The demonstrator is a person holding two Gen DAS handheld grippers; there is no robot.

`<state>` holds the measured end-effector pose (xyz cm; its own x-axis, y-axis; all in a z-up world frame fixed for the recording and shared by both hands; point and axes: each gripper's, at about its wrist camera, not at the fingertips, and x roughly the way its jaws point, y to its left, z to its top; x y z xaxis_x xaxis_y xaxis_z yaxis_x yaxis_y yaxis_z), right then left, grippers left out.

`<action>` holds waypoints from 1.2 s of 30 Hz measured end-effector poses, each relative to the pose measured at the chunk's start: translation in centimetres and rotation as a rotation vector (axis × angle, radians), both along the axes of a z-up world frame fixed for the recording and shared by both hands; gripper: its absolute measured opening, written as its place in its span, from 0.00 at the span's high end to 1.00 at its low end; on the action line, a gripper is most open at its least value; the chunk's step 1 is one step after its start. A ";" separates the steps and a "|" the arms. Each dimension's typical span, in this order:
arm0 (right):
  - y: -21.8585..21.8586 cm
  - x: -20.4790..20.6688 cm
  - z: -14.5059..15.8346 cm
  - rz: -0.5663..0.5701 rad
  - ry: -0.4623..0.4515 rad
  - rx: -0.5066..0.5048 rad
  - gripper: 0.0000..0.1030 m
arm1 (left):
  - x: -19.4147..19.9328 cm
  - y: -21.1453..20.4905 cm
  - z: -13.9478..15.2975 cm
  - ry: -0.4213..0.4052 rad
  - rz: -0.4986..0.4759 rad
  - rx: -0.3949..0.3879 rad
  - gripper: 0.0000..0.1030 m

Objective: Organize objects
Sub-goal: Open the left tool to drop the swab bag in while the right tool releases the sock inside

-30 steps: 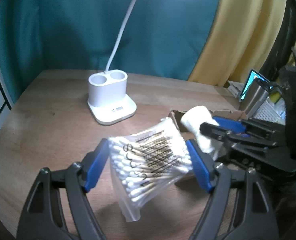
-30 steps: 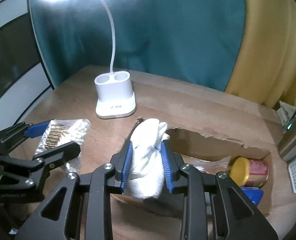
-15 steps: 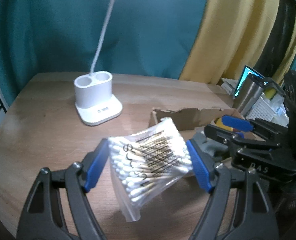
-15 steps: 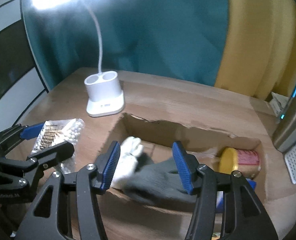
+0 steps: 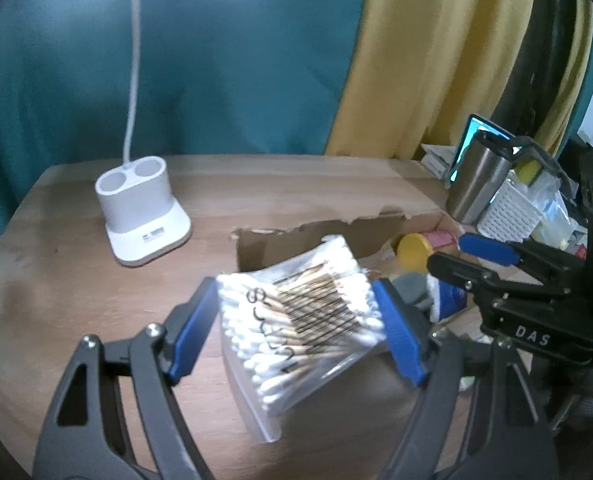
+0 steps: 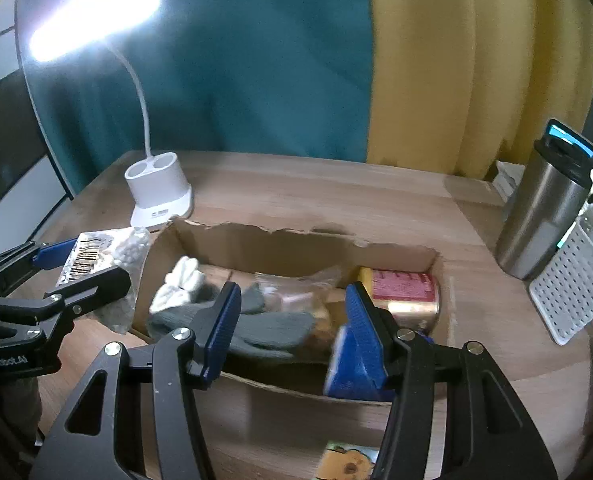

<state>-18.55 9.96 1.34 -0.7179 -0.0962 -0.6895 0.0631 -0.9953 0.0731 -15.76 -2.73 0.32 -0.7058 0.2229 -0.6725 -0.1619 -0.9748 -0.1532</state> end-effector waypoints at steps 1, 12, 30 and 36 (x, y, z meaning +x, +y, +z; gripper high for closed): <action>0.4 0.1 0.0 -0.003 0.001 -0.002 0.44 | -0.2 0.4 0.0 -0.002 -0.002 -0.002 0.24; 3.5 0.6 -0.7 -0.031 0.005 -0.028 0.44 | -2.3 3.4 -0.4 -0.011 -0.034 -0.028 0.24; 5.5 -1.7 -2.1 -0.031 -0.029 -0.045 0.44 | -6.2 5.1 -2.2 -0.050 -0.041 -0.031 0.24; 5.9 -1.9 -2.2 -0.042 -0.032 -0.042 0.44 | -6.5 5.2 -1.9 -0.052 -0.049 -0.030 0.17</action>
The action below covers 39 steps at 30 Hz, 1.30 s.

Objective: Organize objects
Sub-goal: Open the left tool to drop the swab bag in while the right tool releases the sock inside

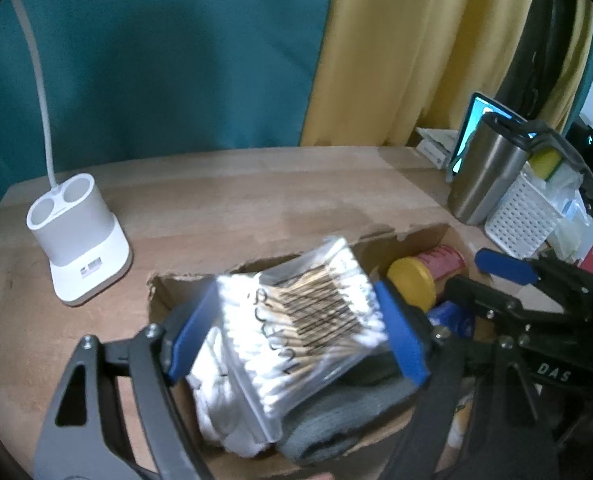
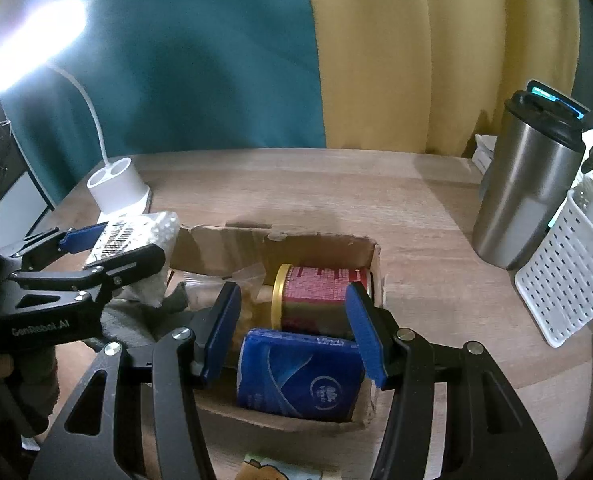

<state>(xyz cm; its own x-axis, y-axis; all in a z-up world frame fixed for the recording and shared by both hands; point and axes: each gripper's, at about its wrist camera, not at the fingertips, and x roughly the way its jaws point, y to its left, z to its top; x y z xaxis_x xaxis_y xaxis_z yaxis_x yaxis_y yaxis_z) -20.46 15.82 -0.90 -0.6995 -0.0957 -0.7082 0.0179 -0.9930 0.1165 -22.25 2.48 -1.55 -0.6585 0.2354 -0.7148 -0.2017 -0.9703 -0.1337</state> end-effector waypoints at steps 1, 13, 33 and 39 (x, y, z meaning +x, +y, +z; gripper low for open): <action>0.0 0.0 0.0 -0.004 -0.001 0.001 0.44 | 0.1 0.0 0.1 0.004 0.001 0.004 0.12; 0.0 1.7 0.9 -0.018 0.020 0.018 0.44 | 1.9 -0.9 1.3 0.029 0.017 0.022 0.09; -1.0 6.4 2.0 -0.047 0.039 0.054 0.28 | 7.3 -2.1 2.5 0.112 0.033 0.066 0.01; -1.3 7.7 1.9 -0.048 0.038 0.060 0.28 | 8.8 -2.1 2.3 0.109 0.031 0.065 0.01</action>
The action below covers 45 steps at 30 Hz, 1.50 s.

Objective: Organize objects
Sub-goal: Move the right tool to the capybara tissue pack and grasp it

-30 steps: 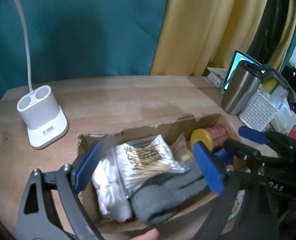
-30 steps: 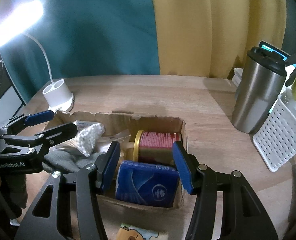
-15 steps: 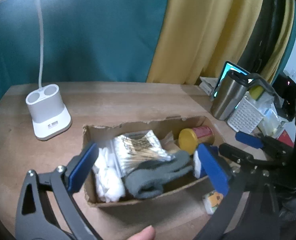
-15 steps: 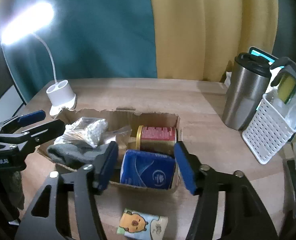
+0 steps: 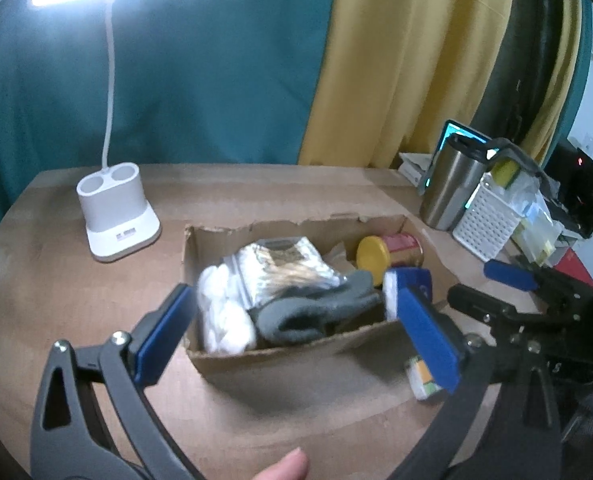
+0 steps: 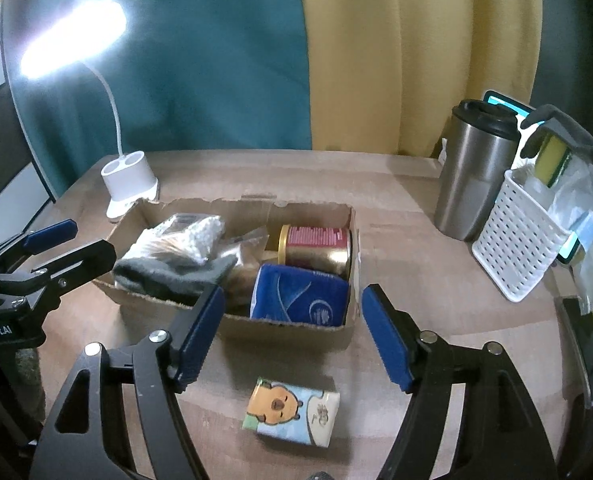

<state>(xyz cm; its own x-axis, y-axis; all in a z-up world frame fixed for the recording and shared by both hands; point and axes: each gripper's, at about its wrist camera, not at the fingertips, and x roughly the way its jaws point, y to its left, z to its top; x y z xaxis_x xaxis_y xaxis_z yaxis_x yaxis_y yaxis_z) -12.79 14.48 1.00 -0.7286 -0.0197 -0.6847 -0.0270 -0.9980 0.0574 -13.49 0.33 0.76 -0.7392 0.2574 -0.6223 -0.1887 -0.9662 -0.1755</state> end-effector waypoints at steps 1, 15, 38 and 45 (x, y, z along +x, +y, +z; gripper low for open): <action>-0.1 0.2 0.0 -0.001 -0.001 0.001 0.28 | 0.2 0.0 0.0 0.001 0.001 -0.001 0.01; -0.3 2.0 -0.9 -0.003 -0.013 -0.004 0.24 | 2.3 -0.3 -0.7 -0.006 0.009 0.006 0.01; -0.8 3.8 -5.1 0.013 -0.108 -0.016 0.23 | 4.8 -0.1 -4.2 -0.074 0.014 -0.016 0.01; -1.0 3.4 -6.6 0.019 -0.140 -0.019 0.23 | 4.8 -0.3 -5.0 -0.092 0.019 -0.022 0.01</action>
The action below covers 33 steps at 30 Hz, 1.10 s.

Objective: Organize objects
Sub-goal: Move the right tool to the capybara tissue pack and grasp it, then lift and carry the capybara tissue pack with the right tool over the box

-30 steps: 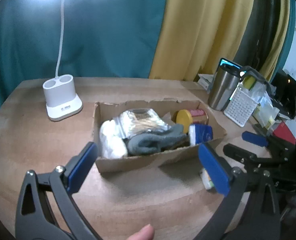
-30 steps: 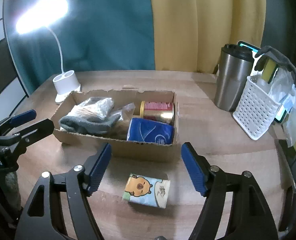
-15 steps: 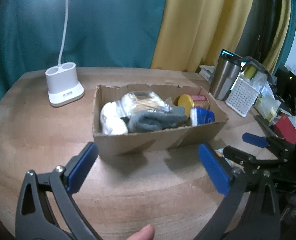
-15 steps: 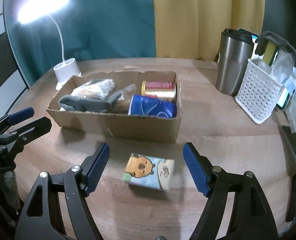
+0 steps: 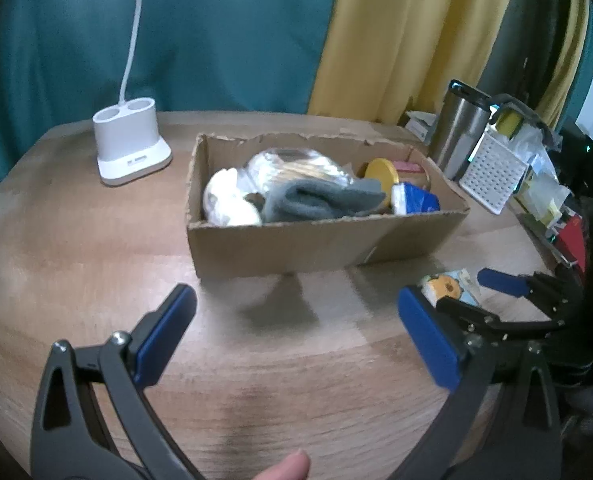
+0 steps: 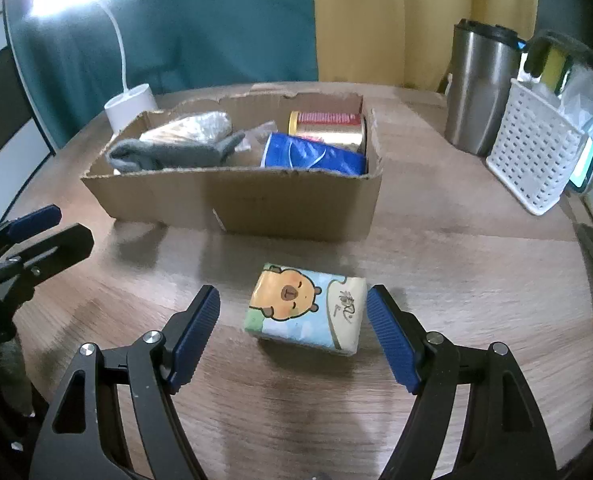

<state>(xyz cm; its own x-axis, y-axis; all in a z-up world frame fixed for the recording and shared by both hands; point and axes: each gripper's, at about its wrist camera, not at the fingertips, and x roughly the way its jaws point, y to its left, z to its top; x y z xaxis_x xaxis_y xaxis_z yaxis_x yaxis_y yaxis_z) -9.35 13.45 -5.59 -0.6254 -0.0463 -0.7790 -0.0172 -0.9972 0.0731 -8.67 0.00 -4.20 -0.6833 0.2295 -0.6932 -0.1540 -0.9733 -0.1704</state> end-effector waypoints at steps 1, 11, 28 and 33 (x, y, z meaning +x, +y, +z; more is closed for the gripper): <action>0.0 -0.1 -0.2 0.000 -0.003 0.001 0.23 | 0.0 0.0 -0.1 -0.004 0.001 0.000 0.01; 0.1 -0.6 -1.7 0.014 -0.039 0.031 0.31 | -0.3 0.2 -0.8 -0.025 -0.006 -0.004 0.01; 0.7 -0.4 1.2 0.011 0.021 0.016 0.32 | -0.7 0.6 0.4 -0.003 -0.019 -0.006 0.01; 0.8 -0.4 2.4 0.010 0.044 0.019 0.32 | -0.8 0.6 0.9 0.007 -0.022 -0.003 0.01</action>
<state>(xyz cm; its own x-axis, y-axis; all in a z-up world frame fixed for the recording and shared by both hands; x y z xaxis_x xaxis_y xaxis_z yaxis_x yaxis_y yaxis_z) -9.71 14.23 -3.19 -0.6584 -0.0385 -0.7517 -0.0040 -0.9985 0.0547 -9.42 0.62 -3.26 -0.6833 0.2424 -0.6888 -0.1765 -0.9701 -0.1663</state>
